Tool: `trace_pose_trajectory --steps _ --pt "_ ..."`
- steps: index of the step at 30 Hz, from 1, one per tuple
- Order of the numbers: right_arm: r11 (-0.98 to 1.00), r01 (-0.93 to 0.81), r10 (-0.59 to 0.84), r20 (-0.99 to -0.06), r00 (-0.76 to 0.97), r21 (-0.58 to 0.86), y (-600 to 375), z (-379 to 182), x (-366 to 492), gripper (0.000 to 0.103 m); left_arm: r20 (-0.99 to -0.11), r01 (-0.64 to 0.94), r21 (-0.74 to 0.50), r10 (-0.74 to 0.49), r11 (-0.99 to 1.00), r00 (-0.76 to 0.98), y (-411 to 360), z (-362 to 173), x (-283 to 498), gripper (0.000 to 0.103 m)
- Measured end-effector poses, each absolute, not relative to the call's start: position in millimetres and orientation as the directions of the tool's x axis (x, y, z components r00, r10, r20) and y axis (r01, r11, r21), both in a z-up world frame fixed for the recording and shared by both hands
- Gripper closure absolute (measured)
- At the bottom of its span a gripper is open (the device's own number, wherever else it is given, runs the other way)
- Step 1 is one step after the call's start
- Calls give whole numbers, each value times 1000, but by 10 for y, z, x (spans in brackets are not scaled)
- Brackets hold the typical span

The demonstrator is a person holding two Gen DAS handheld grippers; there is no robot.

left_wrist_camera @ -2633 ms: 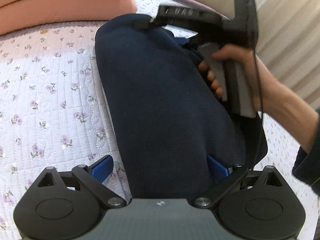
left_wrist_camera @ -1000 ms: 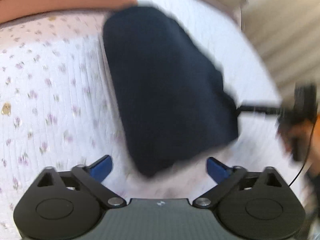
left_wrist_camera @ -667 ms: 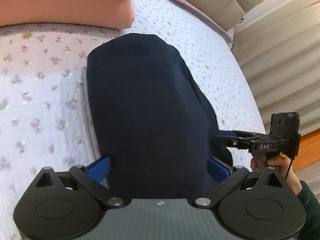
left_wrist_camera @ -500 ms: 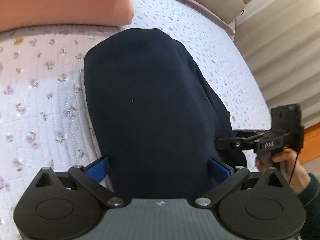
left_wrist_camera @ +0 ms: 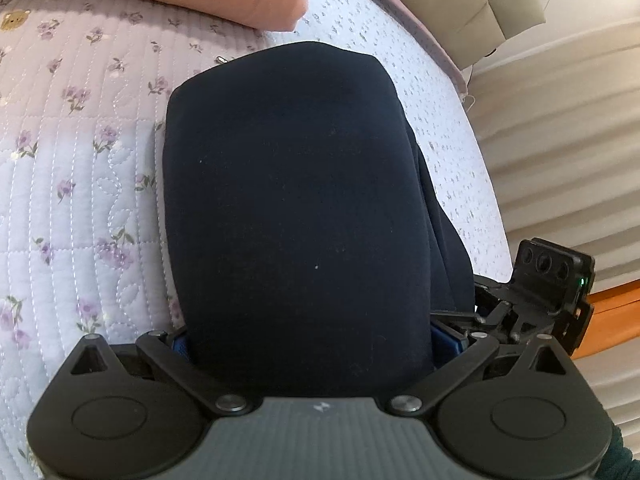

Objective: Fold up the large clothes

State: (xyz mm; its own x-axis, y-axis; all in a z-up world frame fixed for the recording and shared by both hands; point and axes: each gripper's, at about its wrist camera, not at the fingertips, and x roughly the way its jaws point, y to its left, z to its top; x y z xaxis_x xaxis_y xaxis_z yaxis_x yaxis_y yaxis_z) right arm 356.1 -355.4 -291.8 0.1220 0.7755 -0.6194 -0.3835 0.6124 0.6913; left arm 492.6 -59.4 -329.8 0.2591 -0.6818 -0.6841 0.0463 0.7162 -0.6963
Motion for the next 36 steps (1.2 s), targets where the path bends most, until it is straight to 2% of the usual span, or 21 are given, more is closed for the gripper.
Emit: trace_pose_trajectory --steps 1,2,4,11,19,26,31,36 --pt "608 -348 783 -612 111 714 -3555 -2929 3567 34 -691 55 -685 -672 726 266 -606 -3288 4919 5" --pt "595 -306 796 -597 99 743 -3557 -2949 3551 48 -700 68 -670 -660 739 274 -636 -3285 4956 14" --pt "584 -267 809 -577 111 767 -3540 -2959 3508 54 -693 76 -671 -661 737 286 -608 -3245 4923 21" --pt "568 -248 823 -537 185 785 -3538 -2682 3253 56 -642 86 -715 -699 694 315 -585 -2869 4756 31" --pt "570 -288 820 -508 265 769 -3451 -1835 2633 58 -623 175 -691 -700 702 350 -522 -2010 4182 31" --pt "520 -358 854 -468 228 775 -3200 -1264 1790 58 -618 184 -686 -698 704 363 -226 -1398 3235 31" --pt "491 -344 871 -461 171 800 -3025 -1247 1147 58 -637 159 -680 -684 716 355 -10 -1292 2540 29" --pt "510 -327 856 -507 102 796 -2852 -1487 712 58 -651 97 -701 -689 707 319 165 -1611 2032 28"
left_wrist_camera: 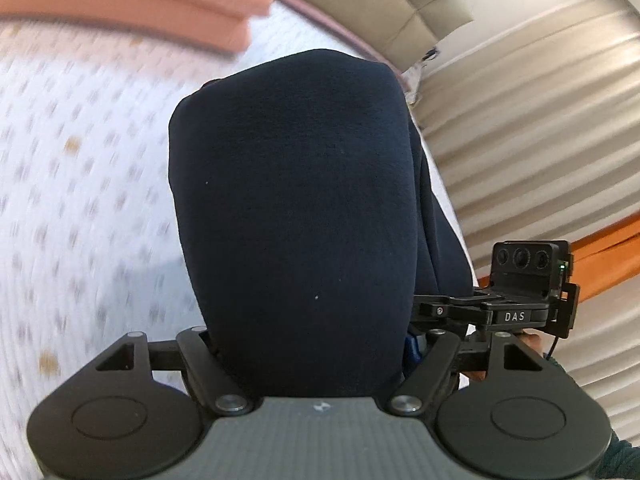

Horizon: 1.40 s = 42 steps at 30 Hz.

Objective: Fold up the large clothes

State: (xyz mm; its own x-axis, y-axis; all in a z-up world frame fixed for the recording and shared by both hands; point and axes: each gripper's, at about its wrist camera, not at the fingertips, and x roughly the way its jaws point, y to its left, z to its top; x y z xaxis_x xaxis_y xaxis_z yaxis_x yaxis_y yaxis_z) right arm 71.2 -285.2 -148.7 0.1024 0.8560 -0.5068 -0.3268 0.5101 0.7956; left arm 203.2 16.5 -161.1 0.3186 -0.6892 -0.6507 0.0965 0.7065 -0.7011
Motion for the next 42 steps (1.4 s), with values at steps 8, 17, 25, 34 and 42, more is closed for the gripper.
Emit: trace_pose_trajectory --steps 8,17,25,34,42 --pt "632 -372 768 -614 184 679 -2662 -2060 1033 65 -710 11 -647 -607 762 356 320 -2520 2358 27" --pt "793 -417 567 -787 243 443 -2877 -2433 1323 32 -699 23 -647 -605 762 381 548 -2684 2158 10" --pt "789 -467 566 -769 298 400 -2740 -2028 670 4 -789 76 -526 -520 847 327 331 -2651 1693 0" --pt "889 -349 407 -862 302 297 -3167 -2401 439 0 -874 153 -306 -341 939 345 10 -2386 1164 0" --pt "946 -290 233 -923 307 142 -3198 -1719 202 2 -926 110 6 -36 994 375 -274 -1773 934 2"
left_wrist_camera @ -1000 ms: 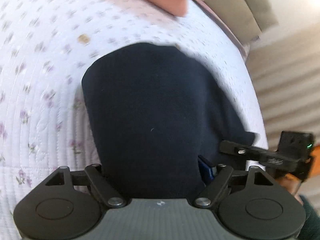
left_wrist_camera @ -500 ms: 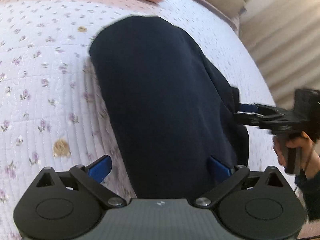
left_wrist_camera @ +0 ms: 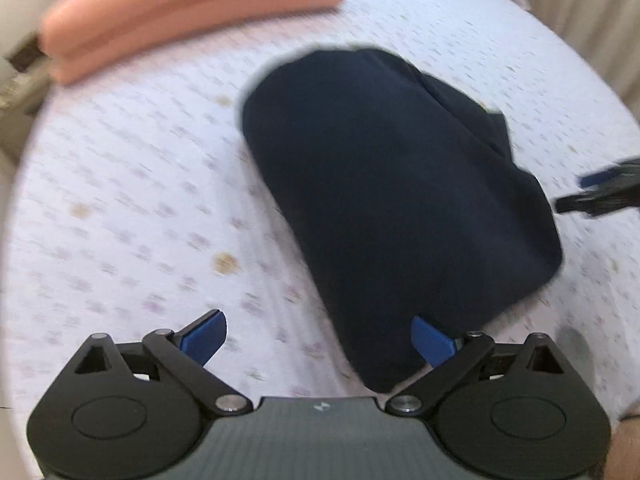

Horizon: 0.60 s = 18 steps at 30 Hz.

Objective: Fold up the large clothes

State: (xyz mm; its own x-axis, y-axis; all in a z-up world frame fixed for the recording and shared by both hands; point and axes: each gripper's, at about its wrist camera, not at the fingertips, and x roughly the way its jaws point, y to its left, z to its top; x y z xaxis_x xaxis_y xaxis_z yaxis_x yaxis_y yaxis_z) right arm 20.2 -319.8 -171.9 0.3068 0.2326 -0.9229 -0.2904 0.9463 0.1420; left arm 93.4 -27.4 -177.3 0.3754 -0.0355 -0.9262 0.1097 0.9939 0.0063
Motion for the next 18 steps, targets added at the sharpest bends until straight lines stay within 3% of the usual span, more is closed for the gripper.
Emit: trace_pose_trajectory --steps 3,8,18 --pt "913 -314 368 -859 356 261 -3056 -1115 83 0 -907 65 25 -5 998 421 -287 -1487 929 0" --pt "893 -401 385 -812 439 206 -2610 -532 -168 0 -869 14 38 26 999 494 -349 -1120 853 0" --pt "887 -453 263 -900 347 85 -2183 -952 -475 0 -874 -83 35 71 996 481 -285 -1088 600 0"
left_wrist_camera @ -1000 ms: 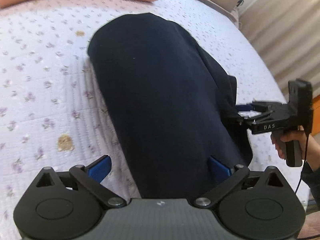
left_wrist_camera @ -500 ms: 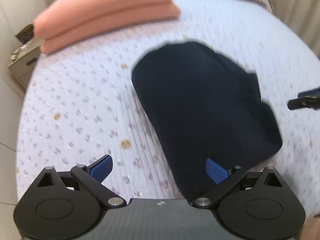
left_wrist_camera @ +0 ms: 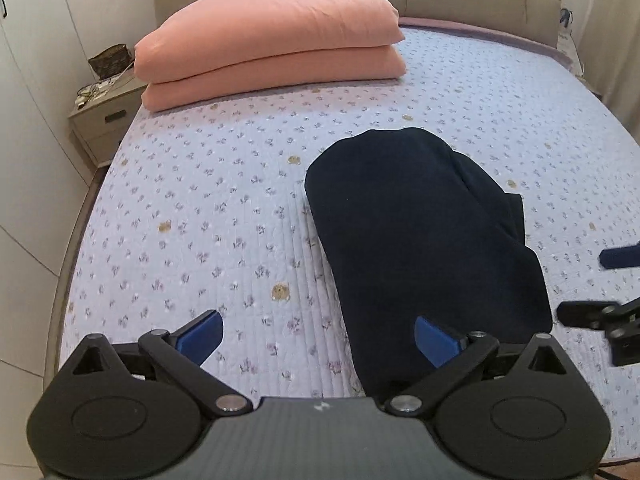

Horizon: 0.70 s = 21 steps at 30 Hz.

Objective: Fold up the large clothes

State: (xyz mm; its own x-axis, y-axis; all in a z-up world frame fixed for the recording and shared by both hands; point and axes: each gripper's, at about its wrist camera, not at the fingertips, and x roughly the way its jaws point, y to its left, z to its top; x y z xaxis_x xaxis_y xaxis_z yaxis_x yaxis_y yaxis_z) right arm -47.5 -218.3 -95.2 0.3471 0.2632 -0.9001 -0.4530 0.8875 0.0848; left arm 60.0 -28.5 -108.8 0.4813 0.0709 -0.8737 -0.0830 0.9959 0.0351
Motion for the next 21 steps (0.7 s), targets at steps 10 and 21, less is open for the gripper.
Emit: trace_pose_trajectory --steps 10,21 --pt "898 -422 277 -904 325 123 -2219 -967 -530 0 -899 -66 -11 19 998 438 -339 -1193 589 0" --pt "908 -407 254 -905 341 101 -2255 -968 -527 0 -905 -76 -5 28 997 425 -316 -1204 585 0"
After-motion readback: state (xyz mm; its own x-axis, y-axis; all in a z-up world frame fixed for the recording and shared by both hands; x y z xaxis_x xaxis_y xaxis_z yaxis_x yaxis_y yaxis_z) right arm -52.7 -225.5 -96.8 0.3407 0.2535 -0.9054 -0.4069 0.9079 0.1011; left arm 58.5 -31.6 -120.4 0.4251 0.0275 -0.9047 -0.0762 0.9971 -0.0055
